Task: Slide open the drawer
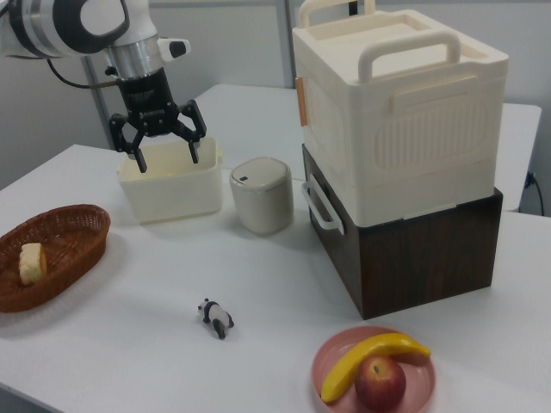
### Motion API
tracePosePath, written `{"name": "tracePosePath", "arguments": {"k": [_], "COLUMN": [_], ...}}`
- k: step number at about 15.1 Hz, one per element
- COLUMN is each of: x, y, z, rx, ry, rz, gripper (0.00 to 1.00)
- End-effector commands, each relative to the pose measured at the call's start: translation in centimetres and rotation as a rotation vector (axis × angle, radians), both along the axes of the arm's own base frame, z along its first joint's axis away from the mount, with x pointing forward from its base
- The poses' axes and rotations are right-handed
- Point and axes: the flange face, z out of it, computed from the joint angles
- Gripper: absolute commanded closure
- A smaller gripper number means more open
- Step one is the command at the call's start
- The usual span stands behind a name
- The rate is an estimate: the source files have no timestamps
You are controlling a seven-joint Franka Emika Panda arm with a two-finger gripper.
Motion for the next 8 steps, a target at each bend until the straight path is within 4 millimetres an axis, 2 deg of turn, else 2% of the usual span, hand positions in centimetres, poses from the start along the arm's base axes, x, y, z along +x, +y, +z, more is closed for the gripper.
{"name": "tracePosePath", "arguments": {"k": [1, 5, 8], "x": [-0.1, 0.6, 0.6], "y": [-5.8, -6.0, -7.6], "z": [-0.8, -1.0, -1.4], "rx": [-0.079, -0.092, -0.090], "ry": [0.094, 0.061, 0.080], "rz": [0.582, 0.587, 0.659], "gripper": [0.00, 0.00, 0.00]}}
